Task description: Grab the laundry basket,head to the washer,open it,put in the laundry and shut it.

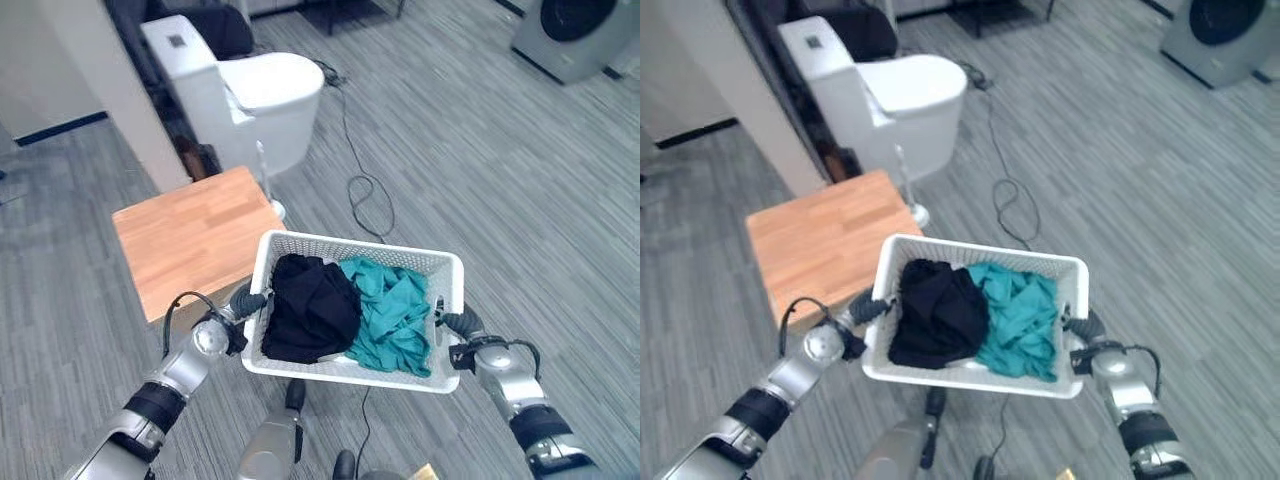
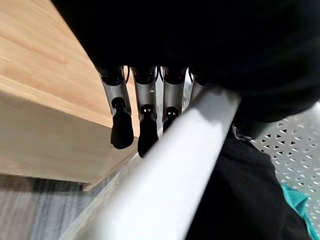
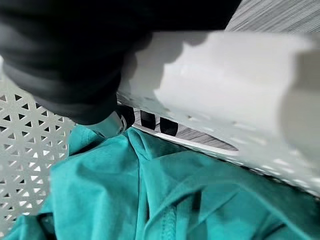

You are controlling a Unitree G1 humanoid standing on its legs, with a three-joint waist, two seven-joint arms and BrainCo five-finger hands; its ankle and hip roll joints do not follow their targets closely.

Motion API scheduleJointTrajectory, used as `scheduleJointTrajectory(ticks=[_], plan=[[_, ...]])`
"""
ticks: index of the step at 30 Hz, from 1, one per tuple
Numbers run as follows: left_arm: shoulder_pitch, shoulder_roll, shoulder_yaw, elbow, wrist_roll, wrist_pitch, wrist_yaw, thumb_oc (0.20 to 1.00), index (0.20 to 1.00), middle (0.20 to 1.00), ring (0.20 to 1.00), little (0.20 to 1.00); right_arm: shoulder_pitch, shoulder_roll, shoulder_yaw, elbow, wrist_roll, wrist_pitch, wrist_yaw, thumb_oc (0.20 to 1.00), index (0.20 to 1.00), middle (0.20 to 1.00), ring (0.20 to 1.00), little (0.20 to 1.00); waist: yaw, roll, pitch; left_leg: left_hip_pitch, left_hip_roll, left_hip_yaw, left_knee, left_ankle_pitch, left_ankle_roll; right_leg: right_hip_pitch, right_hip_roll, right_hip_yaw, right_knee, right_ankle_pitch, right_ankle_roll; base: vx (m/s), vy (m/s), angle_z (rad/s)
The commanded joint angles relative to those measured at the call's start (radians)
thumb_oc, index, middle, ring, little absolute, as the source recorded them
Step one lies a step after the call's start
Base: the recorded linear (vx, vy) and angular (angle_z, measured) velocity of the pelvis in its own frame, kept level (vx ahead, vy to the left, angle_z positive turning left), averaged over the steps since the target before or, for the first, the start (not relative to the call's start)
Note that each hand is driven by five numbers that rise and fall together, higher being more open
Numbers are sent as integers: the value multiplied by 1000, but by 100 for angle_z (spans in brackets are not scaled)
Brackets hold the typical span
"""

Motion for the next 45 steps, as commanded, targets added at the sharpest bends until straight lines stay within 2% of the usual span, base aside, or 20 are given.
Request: scheduleJointTrajectory(ticks=[1,3,4,6,8,12,13,16,18,22,26,28,30,31,32,33,36,39,42,45], plan=[[-70,55,95,59,-8,-30,40,200,200,200,200,200,-67,-15,-28,-15,83,-80,44,200,200,200,200,200,46,-30,-105,-71,-31,-42,74,-75,18,-18,116,11,164,-13,-10,349,85,-50],[-66,56,100,65,-6,-31,43,200,200,200,200,200,-79,-2,-20,6,73,-79,49,200,200,200,200,200,54,-33,-114,-40,-27,-21,63,-89,28,-33,108,11,225,4,16,319,91,-40],[-65,61,100,60,-6,-31,47,200,200,200,200,200,-102,21,-16,20,59,-76,51,200,200,200,200,200,59,-21,-113,17,-11,14,48,-120,44,-82,71,-52,377,49,80,265,82,-48],[-67,64,98,59,-6,-30,51,200,200,200,200,200,-106,31,-11,22,55,-72,54,200,200,200,200,200,57,-12,-115,37,-3,22,40,-127,51,-110,55,-92,456,80,110,228,79,-60],[-65,65,99,56,-15,-30,62,200,200,200,200,200,-117,55,-7,42,50,-70,64,200,200,200,200,200,41,17,-111,109,3,43,33,-166,80,-164,-4,-178,620,140,163,282,121,-33],[-72,66,104,50,-24,-29,64,200,200,200,200,200,-130,58,-3,59,43,-69,60,200,200,200,200,200,39,57,-104,172,20,36,-10,-170,77,-252,-42,-201,590,81,115,209,46,-27],[-85,66,94,59,-27,-28,64,200,200,200,200,200,-116,37,-9,52,42,-74,57,200,200,200,200,200,9,71,-98,207,21,2,-30,-175,65,-302,-22,-162,515,17,76,325,-82,0],[-110,40,75,84,-24,-26,67,200,200,200,200,200,-73,1,-41,15,54,-80,45,200,200,200,200,200,-58,81,-86,266,20,-45,-41,-220,40,-379,-26,-73,204,105,82,346,-106,36],[-122,26,70,97,-21,-24,68,200,200,200,200,200,-66,-3,-51,14,57,-81,40,200,200,200,200,200,-72,83,-80,289,21,-53,-35,-242,33,-407,-42,-74,137,151,97,235,-86,55],[-120,17,71,128,13,-28,77,200,200,200,200,200,-33,-6,-88,12,65,-85,36,200,200,200,200,200,-105,88,-91,377,38,-60,-22,-306,4,-438,-95,-167,29,220,128,424,-175,45],[-114,22,67,147,16,-35,68,200,200,200,200,200,-18,-8,-90,16,70,-84,49,200,200,200,200,200,-112,71,-136,417,71,-53,3,-305,-35,-364,-90,-224,20,256,115,414,-240,24],[-109,20,66,157,14,-34,74,200,200,200,200,200,6,-21,-92,0,70,-86,46,200,200,200,200,200,-128,75,-144,422,125,-53,92,-280,-70,-345,-49,-214,80,233,81,418,-340,-5],[-104,28,70,159,-5,-29,69,200,200,200,200,200,16,-21,-78,-18,97,-95,32,200,200,200,200,200,-132,57,-151,295,247,-15,503,-107,-92,-245,26,-225,79,157,-8,506,-590,-18],[-105,29,69,159,-5,-28,69,200,200,200,200,200,16,-20,-78,-18,97,-94,32,200,200,200,200,200,-134,54,-153,286,244,-18,508,-105,-91,-248,23,-228,77,160,-8,364,-559,-5],[-102,35,84,141,-13,-26,69,200,200,200,200,200,14,-23,-67,-44,105,-93,26,200,200,200,200,200,-108,48,-138,222,284,-21,715,-44,-76,-188,78,-206,56,121,-60,211,-373,-14],[-102,35,87,133,-21,-26,72,200,200,200,200,200,16,-26,-67,-58,109,-94,21,200,200,200,200,200,-95,45,-122,172,291,-32,822,-18,-76,-171,89,-198,53,112,-77,218,-372,-17],[-95,34,95,113,-38,-30,73,200,200,200,200,200,11,-22,-60,-73,106,-86,16,200,200,200,200,200,-75,46,-97,105,319,-25,900,-32,-81,-131,103,-193,47,90,-85,85,-127,-58],[-68,35,117,76,-45,-28,57,200,200,200,200,200,8,-24,-50,-94,89,-71,29,200,200,200,200,200,-29,42,-78,15,239,26,788,-85,-77,-112,81,-171,51,86,-70,109,-21,-50],[-92,19,96,85,-44,-37,59,200,200,200,200,200,3,-26,-46,-93,78,-77,27,200,200,200,200,200,-6,32,-62,13,208,96,391,-146,-71,-68,58,-176,52,66,-40,213,71,-71],[-122,16,78,105,-43,-44,71,200,200,200,200,200,0,-24,-47,-105,74,-92,19,200,200,200,200,200,0,36,-60,-2,155,69,114,-68,-84,-29,71,-176,23,57,-23,174,61,9]])
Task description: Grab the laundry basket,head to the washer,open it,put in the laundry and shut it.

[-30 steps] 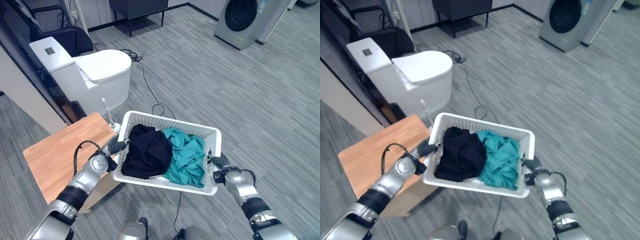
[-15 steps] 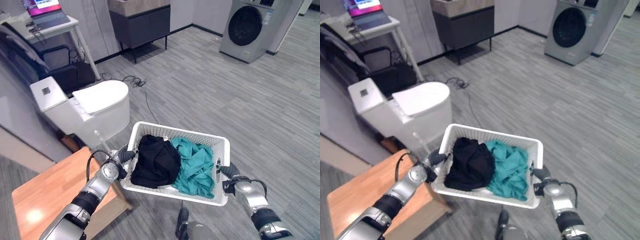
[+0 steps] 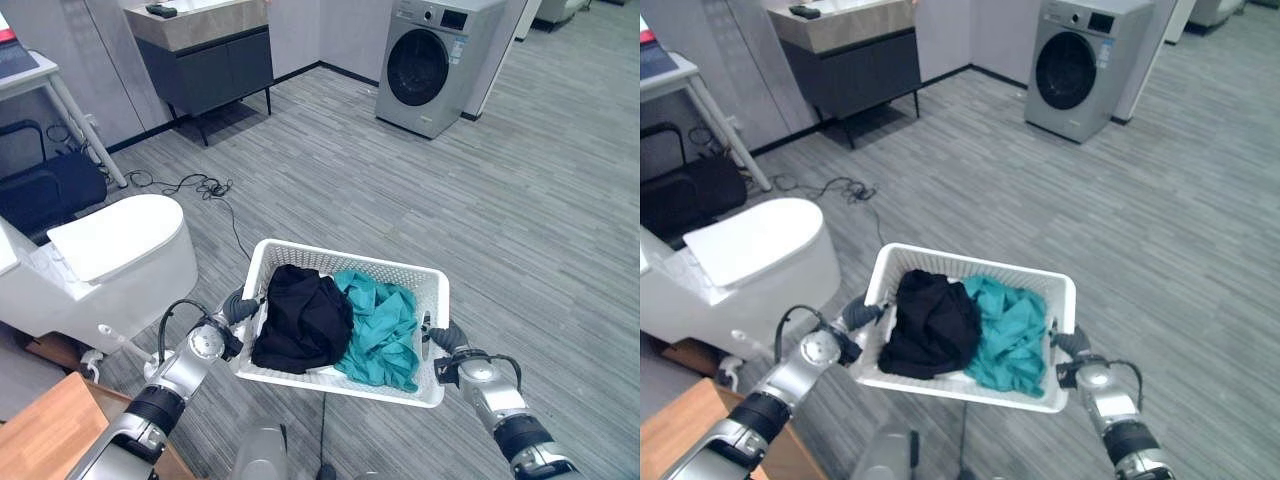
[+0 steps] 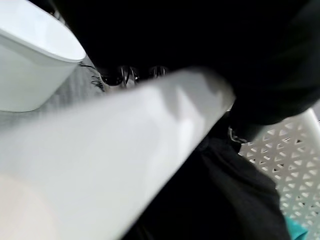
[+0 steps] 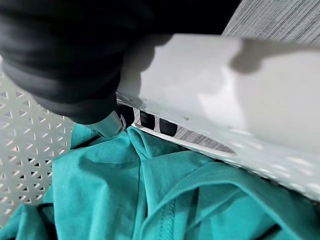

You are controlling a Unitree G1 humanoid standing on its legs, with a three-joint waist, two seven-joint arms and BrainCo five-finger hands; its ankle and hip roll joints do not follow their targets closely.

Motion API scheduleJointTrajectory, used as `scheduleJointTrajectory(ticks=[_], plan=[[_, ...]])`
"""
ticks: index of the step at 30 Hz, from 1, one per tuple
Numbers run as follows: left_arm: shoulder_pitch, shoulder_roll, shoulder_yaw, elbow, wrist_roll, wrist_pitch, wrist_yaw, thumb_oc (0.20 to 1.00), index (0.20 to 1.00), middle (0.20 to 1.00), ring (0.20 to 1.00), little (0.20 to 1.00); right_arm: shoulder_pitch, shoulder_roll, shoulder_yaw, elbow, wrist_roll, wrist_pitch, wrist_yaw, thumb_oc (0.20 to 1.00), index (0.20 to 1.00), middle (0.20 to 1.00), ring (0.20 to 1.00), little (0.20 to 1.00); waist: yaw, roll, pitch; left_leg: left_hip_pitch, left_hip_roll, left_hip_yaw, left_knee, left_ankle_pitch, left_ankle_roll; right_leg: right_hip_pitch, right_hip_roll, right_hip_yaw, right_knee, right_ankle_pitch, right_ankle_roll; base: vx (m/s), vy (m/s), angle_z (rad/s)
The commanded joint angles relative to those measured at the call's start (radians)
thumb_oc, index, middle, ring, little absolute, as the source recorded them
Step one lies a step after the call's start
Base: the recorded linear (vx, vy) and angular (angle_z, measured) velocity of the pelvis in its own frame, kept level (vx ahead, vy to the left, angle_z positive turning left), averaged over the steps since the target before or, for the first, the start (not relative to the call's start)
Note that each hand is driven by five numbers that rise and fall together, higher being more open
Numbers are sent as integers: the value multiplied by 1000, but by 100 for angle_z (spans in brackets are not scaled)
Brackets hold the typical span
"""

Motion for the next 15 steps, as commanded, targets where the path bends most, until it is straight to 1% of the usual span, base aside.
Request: scheduleJointTrajectory(ticks=[1,2,3,4,5,6,7,8,9,10,11,12,13,14,15], plan=[[-108,49,42,45,-15,-43,58,200,200,200,200,200,-35,-80,-64,-129,63,-93,49,200,200,200,200,200,53,15,-24,133,3,-25,-124,71,-10,-57,-73,-29,23,-40,72,132,42,12],[-116,48,37,50,-19,-45,61,200,200,200,200,200,-36,-76,-62,-131,61,-97,45,200,200,200,200,200,59,19,-23,122,-9,-47,-191,90,-16,-46,-68,-24,19,-51,72,226,57,3],[-126,52,32,52,-27,-44,66,200,200,200,200,200,-40,-71,-59,-130,58,-101,38,200,200,200,200,200,72,23,-18,91,-18,-104,-263,110,-25,-35,-57,-7,28,-72,66,313,78,-6],[-128,52,31,52,-30,-43,65,200,200,200,200,200,-41,-67,-57,-130,58,-101,37,200,200,200,200,200,76,22,-14,83,-18,-128,-283,116,-29,-27,-56,-1,31,-81,66,335,82,-20],[-130,57,30,48,-30,-43,64,200,200,200,200,200,-45,-60,-56,-128,63,-103,36,200,200,200,200,200,77,20,-12,73,-16,-137,-284,121,-33,-16,-56,2,35,-92,65,181,46,-29],[-130,57,30,48,-30,-43,64,200,200,200,200,200,-45,-60,-56,-128,63,-103,36,200,200,200,200,200,76,20,-12,73,-16,-137,-284,121,-33,-16,-56,2,35,-93,65,194,62,-26],[-130,61,29,45,-30,-43,63,200,200,200,200,200,-49,-56,-54,-120,67,-104,35,200,200,200,200,200,77,19,-12,65,-12,-133,-265,123,-34,-6,-57,8,39,-103,64,204,93,-18],[-130,63,30,43,-28,-42,60,200,200,200,200,200,-52,-54,-53,-113,70,-103,36,200,200,200,200,200,76,24,-25,80,-5,-121,-277,122,-29,6,-53,14,40,-116,69,298,138,1],[-125,65,31,40,-24,-41,60,200,200,200,200,200,-50,-52,-58,-110,71,-104,35,200,200,200,200,200,78,25,-33,96,1,-109,-282,135,-27,16,-54,19,42,-129,68,328,149,-11],[-130,67,26,41,-18,-41,58,200,200,200,200,200,-50,-53,-64,-108,72,-105,30,200,200,200,200,200,78,21,-45,101,4,-97,-269,147,-24,23,-59,13,49,-141,66,486,225,-8],[-138,70,19,48,-19,-46,61,200,200,200,200,200,-52,-53,-69,-101,76,-108,28,200,200,200,200,200,80,11,-68,104,-7,-100,-224,144,-14,36,-78,17,89,-156,76,395,182,-9],[-139,70,19,48,-20,-46,61,200,200,200,200,200,-52,-53,-69,-101,76,-108,28,200,200,200,200,200,81,10,-68,102,-8,-98,-220,141,-13,33,-80,18,93,-158,77,575,295,7],[-143,78,12,48,-20,-49,61,200,200,200,200,200,-43,-44,-74,-105,70,-109,33,200,200,200,200,200,86,-9,-85,122,-32,-82,-176,96,17,36,-112,15,186,-147,107,304,164,7],[-143,78,12,48,-20,-48,61,200,200,200,200,200,-42,-44,-75,-105,69,-109,33,200,200,200,200,200,86,-8,-87,119,-30,-82,-177,99,17,31,-111,15,187,-146,107,458,267,-2],[-150,84,5,49,-22,-50,63,200,200,200,200,200,-40,-41,-78,-104,65,-110,36,200,200,200,200,200,88,-17,-91,140,-46,-73,-163,74,35,16,-135,8,277,-102,137,326,300,-11]])
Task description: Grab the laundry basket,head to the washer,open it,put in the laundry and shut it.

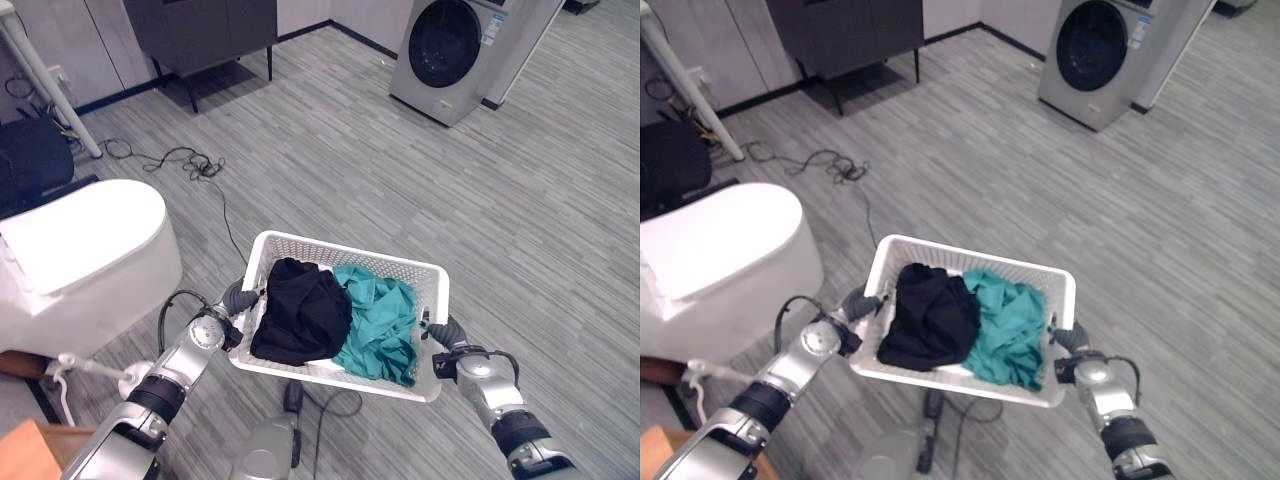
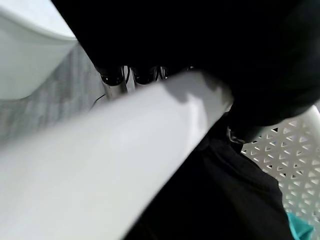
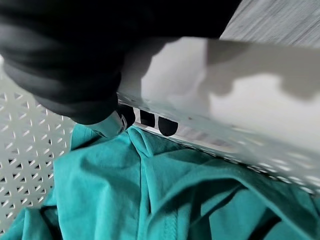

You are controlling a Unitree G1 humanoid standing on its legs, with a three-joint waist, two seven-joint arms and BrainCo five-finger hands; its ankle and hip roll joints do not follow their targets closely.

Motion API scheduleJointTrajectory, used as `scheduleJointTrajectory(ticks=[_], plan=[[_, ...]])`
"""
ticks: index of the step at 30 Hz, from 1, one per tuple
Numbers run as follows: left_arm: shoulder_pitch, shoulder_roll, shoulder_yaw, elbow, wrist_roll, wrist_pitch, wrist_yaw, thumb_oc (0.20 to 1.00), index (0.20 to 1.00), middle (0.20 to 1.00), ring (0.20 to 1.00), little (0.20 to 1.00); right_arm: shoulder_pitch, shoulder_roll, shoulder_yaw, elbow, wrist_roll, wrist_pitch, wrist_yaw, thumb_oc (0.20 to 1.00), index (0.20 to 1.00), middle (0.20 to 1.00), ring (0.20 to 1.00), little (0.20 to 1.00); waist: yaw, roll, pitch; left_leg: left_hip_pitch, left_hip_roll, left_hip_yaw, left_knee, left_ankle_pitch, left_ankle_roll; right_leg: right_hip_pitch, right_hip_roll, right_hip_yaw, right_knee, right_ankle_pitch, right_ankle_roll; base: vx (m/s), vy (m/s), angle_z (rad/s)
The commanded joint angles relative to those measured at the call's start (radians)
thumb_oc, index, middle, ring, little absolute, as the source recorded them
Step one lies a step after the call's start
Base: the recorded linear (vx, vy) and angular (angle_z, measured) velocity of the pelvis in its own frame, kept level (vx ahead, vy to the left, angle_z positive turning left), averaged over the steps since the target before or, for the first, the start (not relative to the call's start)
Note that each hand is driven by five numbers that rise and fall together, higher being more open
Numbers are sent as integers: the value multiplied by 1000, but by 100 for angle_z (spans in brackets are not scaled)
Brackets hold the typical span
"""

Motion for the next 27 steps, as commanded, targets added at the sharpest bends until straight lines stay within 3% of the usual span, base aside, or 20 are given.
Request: scheduleJointTrajectory(ticks=[1,3,4,5,6,7,8,9,10,11,12,15,19,20,22,23,24,25,26,27], plan=[[-120,63,15,18,-18,-49,60,200,200,200,200,200,-19,-57,-44,-88,66,-104,36,200,200,200,200,200,16,20,-126,39,97,-23,40,-88,-63,-228,-109,-39,314,140,97,416,401,-12],[-125,55,11,6,-20,-47,63,200,200,200,200,200,-32,-53,-52,-77,59,-101,34,200,200,200,200,200,-10,46,-116,89,104,-14,15,-105,-35,-309,-132,-51,528,220,127,232,299,9],[-125,54,12,6,-20,-47,63,200,200,200,200,200,-33,-54,-52,-77,59,-101,34,200,200,200,200,200,-9,45,-116,88,101,-11,15,-105,-34,-315,-136,-47,537,216,129,129,202,32],[-125,50,12,-2,-25,-45,65,200,200,200,200,200,-42,-57,-56,-73,53,-100,31,200,200,200,200,200,-23,66,-108,124,109,-2,-4,-112,-21,-364,-158,-65,641,226,133,294,231,35],[-130,49,10,2,-33,-44,67,200,200,200,200,200,-56,-59,-63,-48,51,-101,31,200,200,200,200,200,-37,87,-104,178,113,2,-42,-122,-15,-426,-214,-117,696,202,123,396,257,9],[-128,50,10,-1,-33,-44,65,200,200,200,200,200,-52,-68,-70,-44,49,-98,30,200,200,200,200,200,-44,91,-103,196,110,-8,-53,-123,-16,-456,-210,-121,681,190,116,418,161,-4],[-127,50,9,-4,-30,-43,64,200,200,200,200,200,-47,-77,-77,-44,47,-97,28,200,200,200,200,200,-56,90,-99,213,105,-19,-61,-124,-20,-482,-189,-119,652,166,110,510,-37,25],[-115,56,9,-10,-17,-41,51,200,200,200,200,200,-23,-105,-109,-49,54,-95,25,200,200,200,200,200,-88,69,-98,253,95,-35,-65,-158,-40,-485,-151,-116,359,122,93,412,-70,41],[-116,56,9,-10,-17,-41,51,200,200,200,200,200,-23,-104,-109,-49,54,-95,25,200,200,200,200,200,-90,71,-99,251,98,-36,-65,-155,-41,-483,-147,-120,350,127,91,529,-154,89],[-114,53,11,-4,-13,-40,48,200,200,200,200,200,-13,-119,-119,-55,59,-98,21,200,200,200,200,200,-102,61,-101,282,93,-52,-77,-183,-53,-499,-124,-78,137,116,85,203,-83,65],[-114,53,10,-4,-13,-40,48,200,200,200,200,200,-13,-119,-120,-56,59,-98,21,200,200,200,200,200,-102,62,-102,281,95,-52,-78,-180,-54,-497,-122,-79,128,123,84,329,-120,56],[-107,40,34,1,13,-42,55,200,200,200,200,200,25,-127,-147,-90,63,-99,23,200,200,200,200,200,-128,58,-89,351,96,-70,-89,-235,-69,-580,-135,-22,-128,230,134,342,-108,38],[-106,38,42,15,38,-41,58,200,200,200,200,200,39,-127,-156,-104,59,-100,28,200,200,200,200,200,-143,63,-91,408,104,-73,-78,-286,-77,-602,-142,-53,-193,256,149,415,-161,25],[-112,40,38,21,53,-45,51,200,200,200,200,200,45,-126,-159,-108,64,-103,33,200,200,200,200,200,-145,52,-113,445,109,-66,-76,-315,-90,-578,-145,-80,-197,259,147,307,-148,-4],[-111,41,38,24,56,-43,51,200,200,200,200,200,48,-127,-162,-104,68,-98,35,200,200,200,200,200,-146,45,-130,463,116,-64,-67,-316,-103,-550,-143,-95,-195,284,140,507,-255,4],[-104,35,44,33,51,-47,53,200,200,200,200,200,54,-137,-157,-114,68,-98,42,200,200,200,200,200,-160,56,-157,480,151,-63,-20,-298,-129,-518,-120,-107,-169,292,123,522,-262,32],[-104,35,44,33,51,-47,53,200,200,200,200,200,54,-137,-157,-114,68,-98,42,200,200,200,200,200,-160,56,-157,480,152,-64,-19,-298,-129,-518,-119,-108,-169,292,123,513,-274,42],[-102,28,46,45,42,-53,55,200,200,200,200,200,54,-143,-150,-115,71,-102,44,200,200,200,200,200,-171,64,-168,473,174,-64,38,-262,-148,-508,-97,-101,-146,278,105,418,-320,11],[-82,30,50,41,21,-53,52,200,200,200,200,200,57,-146,-150,-111,86,-107,34,200,200,200,200,200,-176,62,-174,414,226,-52,226,-165,-165,-475,-63,-92,-122,240,62,415,-319,2],[-82,30,50,41,21,-53,52,200,200,200,200,200,57,-146,-150,-111,86,-107,34,200,200,200,200,200,-177,61,-175,412,225,-53,227,-164,-165,-477,-64,-93,-122,240,62,384,-365,-14]])
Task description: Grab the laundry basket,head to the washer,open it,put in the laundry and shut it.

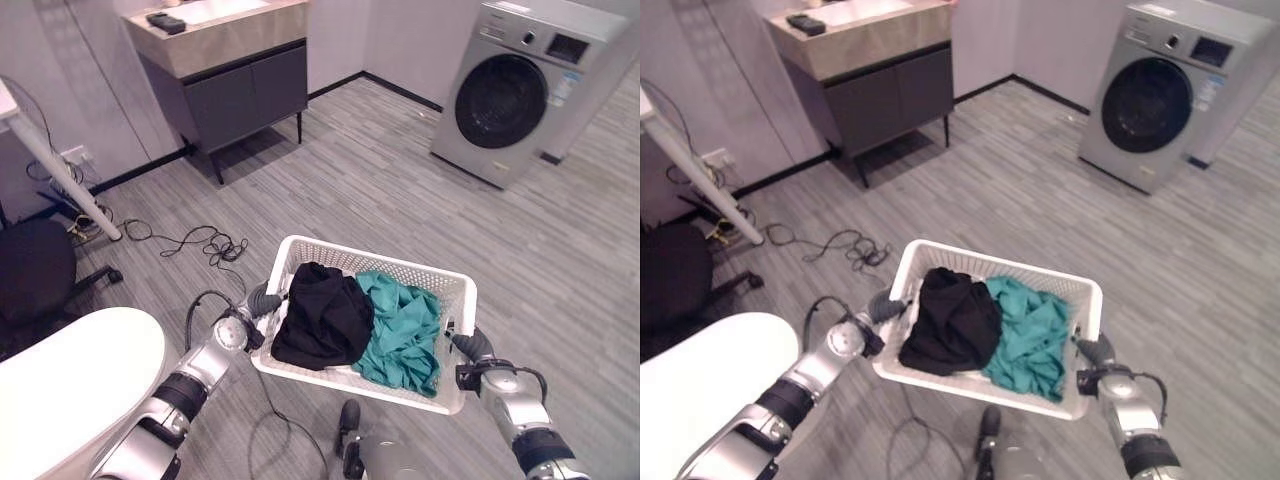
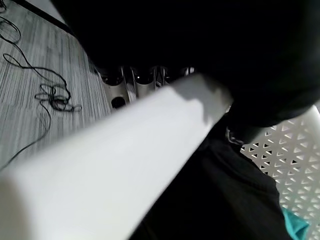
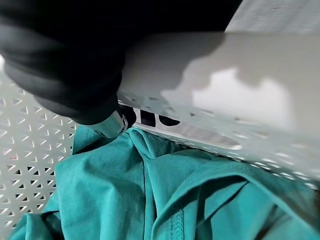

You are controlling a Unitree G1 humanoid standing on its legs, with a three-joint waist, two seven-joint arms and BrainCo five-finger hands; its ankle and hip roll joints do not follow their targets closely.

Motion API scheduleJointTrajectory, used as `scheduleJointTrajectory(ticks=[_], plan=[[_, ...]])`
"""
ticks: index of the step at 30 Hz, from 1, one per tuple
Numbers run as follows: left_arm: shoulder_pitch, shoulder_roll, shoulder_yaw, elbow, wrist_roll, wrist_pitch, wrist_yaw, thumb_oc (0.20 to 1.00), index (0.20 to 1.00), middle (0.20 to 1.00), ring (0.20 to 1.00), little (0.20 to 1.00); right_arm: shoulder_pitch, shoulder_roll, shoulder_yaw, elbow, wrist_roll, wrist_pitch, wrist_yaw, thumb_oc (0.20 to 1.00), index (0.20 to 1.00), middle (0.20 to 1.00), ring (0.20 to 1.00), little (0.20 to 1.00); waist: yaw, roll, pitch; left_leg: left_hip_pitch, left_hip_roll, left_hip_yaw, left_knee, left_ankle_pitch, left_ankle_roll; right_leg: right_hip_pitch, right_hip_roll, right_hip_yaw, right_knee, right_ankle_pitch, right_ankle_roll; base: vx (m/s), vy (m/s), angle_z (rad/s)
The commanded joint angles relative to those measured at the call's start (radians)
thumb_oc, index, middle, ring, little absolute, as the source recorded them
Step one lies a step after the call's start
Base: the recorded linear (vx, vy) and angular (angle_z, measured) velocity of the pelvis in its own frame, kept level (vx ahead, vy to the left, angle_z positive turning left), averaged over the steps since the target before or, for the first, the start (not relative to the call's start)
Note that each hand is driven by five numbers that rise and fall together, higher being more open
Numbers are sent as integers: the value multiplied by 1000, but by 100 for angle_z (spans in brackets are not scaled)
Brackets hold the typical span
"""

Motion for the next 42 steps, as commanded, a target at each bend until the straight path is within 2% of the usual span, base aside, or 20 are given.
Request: scheduleJointTrajectory(ticks=[1,2,3,5,8,9,11,12,14,15,20,23,25,26,27,30,33,35,38,42], plan=[[-74,124,82,13,-25,-50,51,200,200,200,200,200,-24,-97,-56,-62,100,-103,9,200,200,200,200,200,-30,-37,-97,-87,115,27,263,273,28,55,-54,6,-73,-59,208,323,-418,-30],[-59,140,93,-11,-35,-41,51,200,200,200,200,200,-24,-106,-62,-63,114,-101,-5,200,200,200,200,200,-22,-52,-82,-188,170,21,509,351,45,105,-13,30,-83,-98,148,421,-537,-43],[-56,141,99,-21,-34,-39,49,200,200,200,200,200,-23,-108,-63,-64,117,-100,-8,200,200,200,200,200,-10,-57,-73,-224,182,16,607,359,58,136,5,39,-98,-109,126,272,-378,-52],[-58,137,102,-29,-43,-40,51,200,200,200,200,200,-32,-107,-59,-64,121,-101,-16,200,200,200,200,200,14,-63,-54,-291,197,-7,735,374,59,189,31,55,-126,-133,106,241,-260,-62],[-57,138,107,-47,-52,-34,49,200,200,200,200,200,-27,-113,-65,-66,120,-93,-20,200,200,200,200,200,37,-70,-29,-382,210,5,757,341,81,224,35,55,-143,-139,94,203,-170,-35],[-44,140,118,-65,-54,-34,39,200,200,200,200,200,-13,-118,-68,-83,104,-85,-14,200,200,200,200,200,61,-73,-15,-474,154,12,704,291,76,253,33,72,-152,-147,106,117,-12,-16],[-46,140,119,-60,-53,-35,42,200,200,200,200,200,-11,-120,-68,-81,101,-85,-14,200,200,200,200,200,73,-75,-8,-512,125,17,633,274,74,259,32,78,-153,-150,112,201,6,-19],[-58,141,114,-51,-55,-37,44,200,200,200,200,200,-9,-118,-66,-77,94,-86,-11,200,200,200,200,200,90,-80,2,-542,81,40,441,254,68,277,21,86,-149,-157,131,214,29,-40],[-64,140,109,-46,-53,-40,46,200,200,200,200,200,-9,-116,-65,-73,93,-89,-11,200,200,200,200,200,97,-88,8,-543,53,56,349,262,69,288,10,86,-149,-161,139,242,43,-59],[-74,138,105,-35,-48,-44,47,200,200,200,200,200,-12,-110,-60,-60,89,-95,-11,200,200,200,200,200,108,-84,8,-573,1,89,162,285,70,312,14,83,-153,-171,152,339,60,-70],[-75,143,102,-28,-50,-48,37,200,200,200,200,200,-60,-87,-26,4,76,-94,-9,200,200,200,200,200,147,-62,-31,-545,-39,172,-23,319,88,362,50,127,-139,-230,154,360,78,-17],[-73,162,89,-15,-59,-57,47,200,200,200,200,200,-80,-63,3,53,69,-100,3,200,200,200,200,200,191,-80,-65,-469,-116,53,-55,289,132,352,44,145,32,-244,180,485,78,-50],[-77,179,83,-13,-62,-59,56,200,200,200,200,200,-104,-46,13,77,64,-102,5,200,200,200,200,200,196,-79,-58,-406,-109,83,-74,269,158,284,33,118,242,-187,261,389,110,-58],[-81,183,78,-26,-61,-61,62,200,200,200,200,200,-120,-40,8,80,45,-97,9,200,200,200,200,200,184,-56,-53,-350,-90,104,-100,246,178,218,-16,49,442,-121,340,435,208,-57],[-80,184,77,-39,-64,-62,64,200,200,200,200,200,-113,-40,-5,74,28,-95,13,200,200,200,200,200,163,-33,-55,-299,-84,117,-125,223,199,174,-73,-17,586,-99,363,431,226,-56],[-79,191,80,-55,-62,-60,66,200,200,200,200,200,-95,-39,-19,63,15,-93,15,200,200,200,200,200,150,-15,-53,-248,-87,117,-153,212,210,135,-138,-60,636,-107,356,178,95,-17],[-106,199,73,-100,-61,-63,54,200,200,200,200,200,-59,-63,-57,42,18,-100,8,200,200,200,200,200,137,-4,-43,-221,-81,90,-149,196,203,98,-174,-59,520,-175,293,173,-4,9],[-144,201,51,-112,-63,-67,48,200,200,200,200,200,-55,-81,-70,46,31,-108,2,200,200,200,200,200,123,-2,-45,-205,-75,72,-152,171,193,86,-164,-4,323,-222,263,169,-133,16],[-165,194,41,-116,-65,-70,52,200,200,200,200,200,-59,-89,-72,57,40,-112,-1,200,200,200,200,200,113,8,-44,-192,-64,69,-165,164,184,53,-173,33,199,-187,267,87,-97,8],[-223,177,16,-98,-47,-75,63,200,200,200,200,200,-35,-120,-110,74,53,-113,-2,200,200,200,200,200,58,10,-28,-150,-54,53,-164,124,173,-2,-229,117,7,-68,309,153,-161,-4]])
